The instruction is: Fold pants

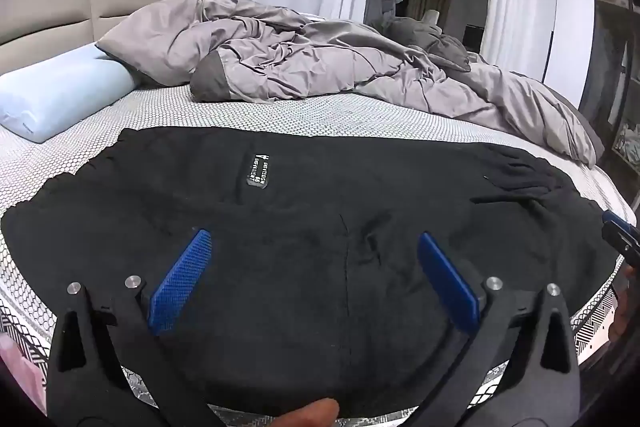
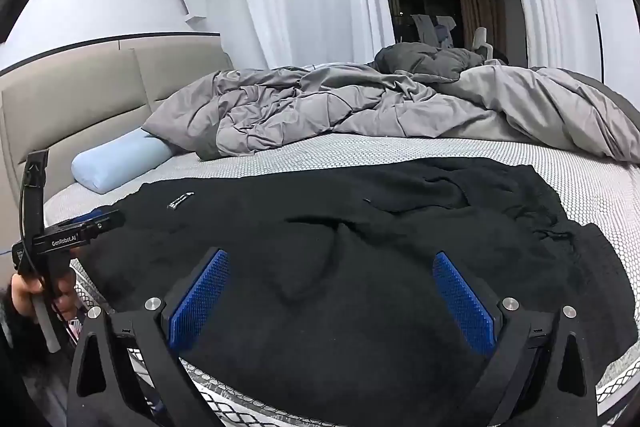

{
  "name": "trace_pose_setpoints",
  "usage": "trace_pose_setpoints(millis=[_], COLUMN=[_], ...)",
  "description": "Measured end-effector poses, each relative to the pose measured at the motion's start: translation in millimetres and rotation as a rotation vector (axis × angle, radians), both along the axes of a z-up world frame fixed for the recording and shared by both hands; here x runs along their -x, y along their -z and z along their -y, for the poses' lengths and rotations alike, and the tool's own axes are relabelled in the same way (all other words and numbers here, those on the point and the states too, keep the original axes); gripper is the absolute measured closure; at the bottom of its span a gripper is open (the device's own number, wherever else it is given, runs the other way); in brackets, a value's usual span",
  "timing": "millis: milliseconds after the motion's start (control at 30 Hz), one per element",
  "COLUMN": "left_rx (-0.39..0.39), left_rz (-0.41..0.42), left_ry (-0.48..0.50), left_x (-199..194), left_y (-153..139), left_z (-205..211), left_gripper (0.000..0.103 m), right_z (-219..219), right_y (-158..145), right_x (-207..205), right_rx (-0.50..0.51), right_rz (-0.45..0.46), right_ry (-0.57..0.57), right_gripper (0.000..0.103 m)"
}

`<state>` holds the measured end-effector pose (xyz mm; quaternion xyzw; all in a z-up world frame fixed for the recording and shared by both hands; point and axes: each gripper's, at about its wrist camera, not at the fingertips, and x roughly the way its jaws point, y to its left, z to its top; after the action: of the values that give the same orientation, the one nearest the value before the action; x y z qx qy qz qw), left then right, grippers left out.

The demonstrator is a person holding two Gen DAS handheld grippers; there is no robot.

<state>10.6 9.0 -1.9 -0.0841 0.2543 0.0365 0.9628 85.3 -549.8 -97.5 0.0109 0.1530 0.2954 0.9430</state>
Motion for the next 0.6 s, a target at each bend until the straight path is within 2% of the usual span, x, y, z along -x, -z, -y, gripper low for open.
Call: trace_pose_setpoints(millis=[600], left_rx=[-0.010], left_rz=[-0.004], left_ry=[0.001], left_x=[-1.5], left_y=[-1.1], left_z=[-1.4], left_gripper=[0.001], right_z=[2.6], right_y=[0.4], right_x=[-4.3], right_rx=[0.001], right_rz=[-0.018], right_ry=[0.003], right_gripper=[0.000])
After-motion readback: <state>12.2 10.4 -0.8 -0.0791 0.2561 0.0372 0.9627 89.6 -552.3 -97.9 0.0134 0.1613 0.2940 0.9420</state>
